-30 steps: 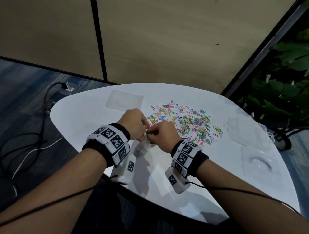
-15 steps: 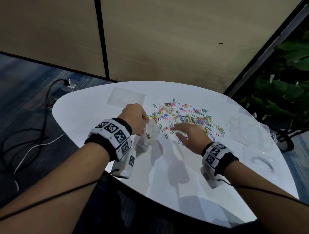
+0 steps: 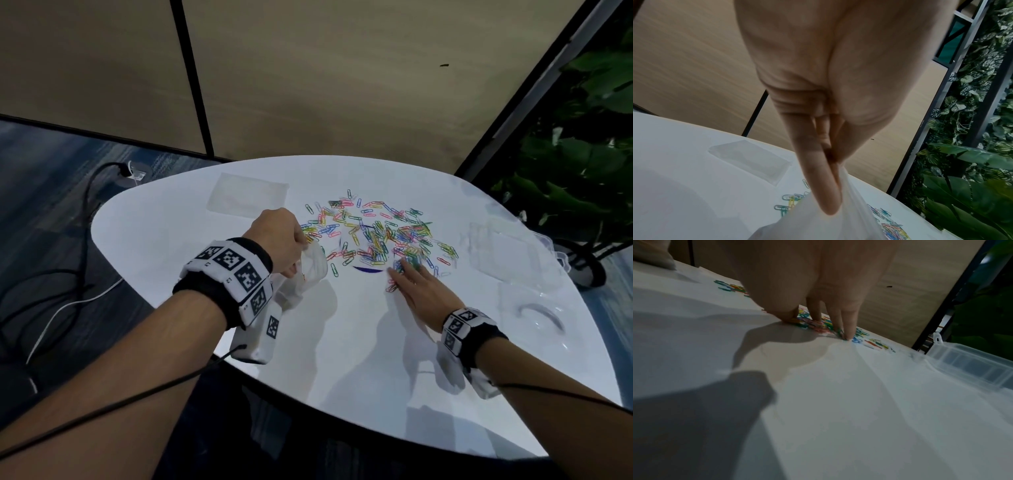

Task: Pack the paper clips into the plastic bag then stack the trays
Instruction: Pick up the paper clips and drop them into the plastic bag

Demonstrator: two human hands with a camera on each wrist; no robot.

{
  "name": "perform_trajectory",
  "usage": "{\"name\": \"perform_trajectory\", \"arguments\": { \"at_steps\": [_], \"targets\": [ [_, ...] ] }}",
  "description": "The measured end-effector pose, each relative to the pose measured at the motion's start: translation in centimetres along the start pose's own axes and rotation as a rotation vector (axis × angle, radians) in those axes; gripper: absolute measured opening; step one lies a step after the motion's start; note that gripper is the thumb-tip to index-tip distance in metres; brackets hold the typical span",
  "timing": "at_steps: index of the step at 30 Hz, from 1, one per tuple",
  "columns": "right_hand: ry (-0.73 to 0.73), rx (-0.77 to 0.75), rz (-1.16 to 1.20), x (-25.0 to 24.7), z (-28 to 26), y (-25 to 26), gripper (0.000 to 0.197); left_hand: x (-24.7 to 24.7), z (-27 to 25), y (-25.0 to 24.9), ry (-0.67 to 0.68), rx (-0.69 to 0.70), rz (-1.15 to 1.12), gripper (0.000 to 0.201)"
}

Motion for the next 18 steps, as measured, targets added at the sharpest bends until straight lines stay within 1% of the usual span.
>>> {"name": "perform_trajectory", "arguments": {
  "at_steps": [1,3,5,7,8,11,13,16,17,18],
  "targets": [
    [-0.034,-0.019,0.022,-0.5,0.2,0.2,0.047,0.2,0.0,-0.2,0.005,0.000,0.003,0.017],
    [-0.127,-0.072,0.060,-1.8,0.6,0.9,0.031,0.7,0.0,-0.6,0.014,0.001,0.005,0.018],
    [-0.155,-0.080,0.074,-2.7,1.0,1.2,0.018,1.0,-0.1,-0.9,0.023,0.006,0.012,0.018],
    [-0.154,0.001,0.104,-3.3,1.4,0.3,0.015,1.4,-0.3,-1.3,0.031,0.012,0.024,0.018],
    [-0.159,0.075,0.150,-3.7,1.6,-0.5,0.015,1.5,-0.3,-1.4,0.037,0.015,0.030,0.019],
    [-0.222,0.346,0.424,-5.2,1.2,-3.9,0.017,2.0,-0.4,-2.0,0.054,0.027,0.037,0.019],
    [-0.219,0.486,0.605,-5.9,0.6,-5.6,0.013,2.3,-0.6,-2.6,0.074,0.042,0.038,0.018],
    [-0.204,0.569,0.887,-7.8,-0.5,-5.7,0.006,3.2,-1.1,-3.6,0.116,0.073,0.031,0.017],
    [-0.221,0.575,1.042,-8.9,-1.0,-5.1,0.006,3.6,-1.3,-4.0,0.126,0.081,0.023,0.017],
    [-0.243,0.564,1.245,-9.9,-1.5,-4.2,0.010,4.0,-1.4,-4.3,0.133,0.085,0.011,0.017]
  ]
}}
Point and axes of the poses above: each hand's wrist, its own z-axis towards the middle knuckle, its own x-axis out of the palm, y = z × x, the point moved 8 cm from there along z, towards the middle knuckle, and after that the axes turned 1 degree about y, right-handed, at the moved point
